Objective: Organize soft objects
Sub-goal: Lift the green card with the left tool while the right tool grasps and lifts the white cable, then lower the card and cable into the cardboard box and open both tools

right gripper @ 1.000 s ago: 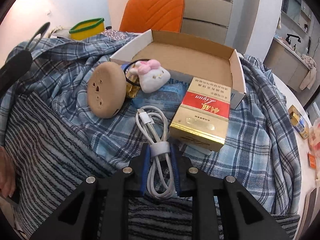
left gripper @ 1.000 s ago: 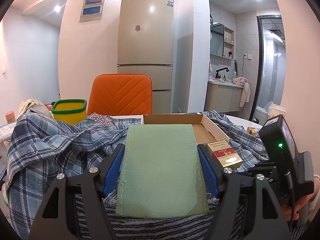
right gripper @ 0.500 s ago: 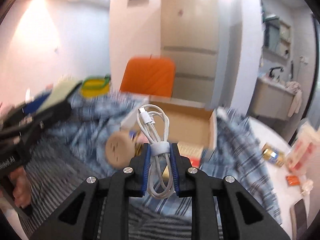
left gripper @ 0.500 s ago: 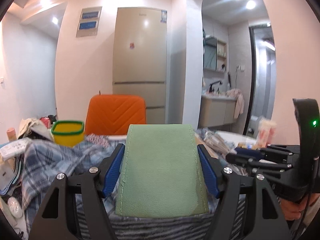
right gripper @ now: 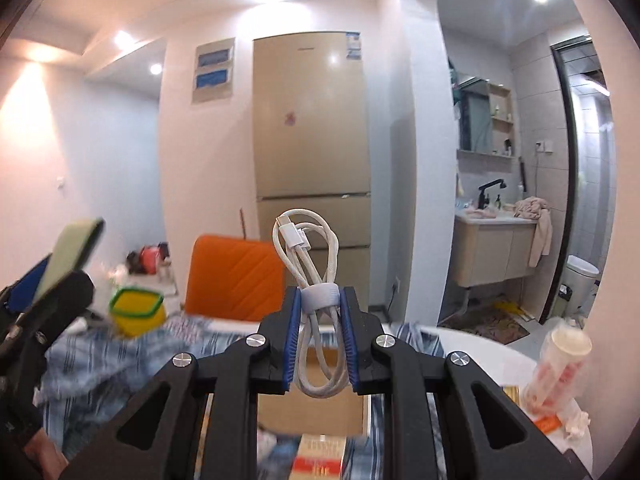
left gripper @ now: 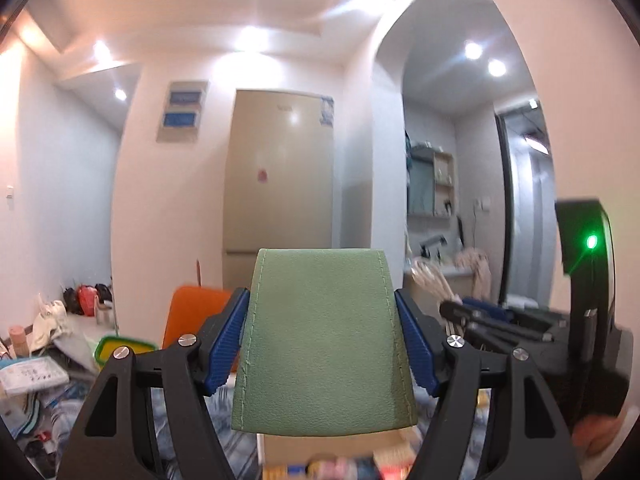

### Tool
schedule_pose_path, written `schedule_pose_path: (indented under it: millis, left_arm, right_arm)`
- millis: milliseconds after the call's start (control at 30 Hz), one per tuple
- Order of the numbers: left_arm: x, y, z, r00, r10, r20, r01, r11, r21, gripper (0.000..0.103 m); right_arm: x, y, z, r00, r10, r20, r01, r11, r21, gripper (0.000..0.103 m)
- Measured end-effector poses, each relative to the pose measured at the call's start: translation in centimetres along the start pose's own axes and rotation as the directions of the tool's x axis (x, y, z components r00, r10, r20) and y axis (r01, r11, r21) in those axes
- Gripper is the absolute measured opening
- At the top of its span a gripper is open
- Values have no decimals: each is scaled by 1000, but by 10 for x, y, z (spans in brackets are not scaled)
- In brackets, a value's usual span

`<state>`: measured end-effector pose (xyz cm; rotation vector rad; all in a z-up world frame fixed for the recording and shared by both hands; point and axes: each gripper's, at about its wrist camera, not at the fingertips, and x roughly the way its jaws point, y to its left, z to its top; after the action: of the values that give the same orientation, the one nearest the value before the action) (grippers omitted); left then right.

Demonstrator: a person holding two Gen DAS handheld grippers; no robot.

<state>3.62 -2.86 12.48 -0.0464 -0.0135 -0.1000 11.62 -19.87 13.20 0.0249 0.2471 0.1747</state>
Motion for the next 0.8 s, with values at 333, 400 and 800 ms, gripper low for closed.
schedule_pose_path:
  millis: [333, 400, 800]
  left_arm:
    - [81, 21, -34, 995, -20, -97, 17, 999, -32, 70]
    - [101, 25, -53, 983, -45, -180, 35, 997, -62, 70]
    - [176, 30, -139, 830, 6, -557, -17, 1000, -15, 70]
  right_arm:
    - [72, -11, -25, 997, -72, -24, 72, 997, 30, 21]
    - [89, -11, -42, 995, -73, -62, 73, 997, 10, 21]
    - [172, -11, -122, 926, -43, -375, 36, 999, -25, 22]
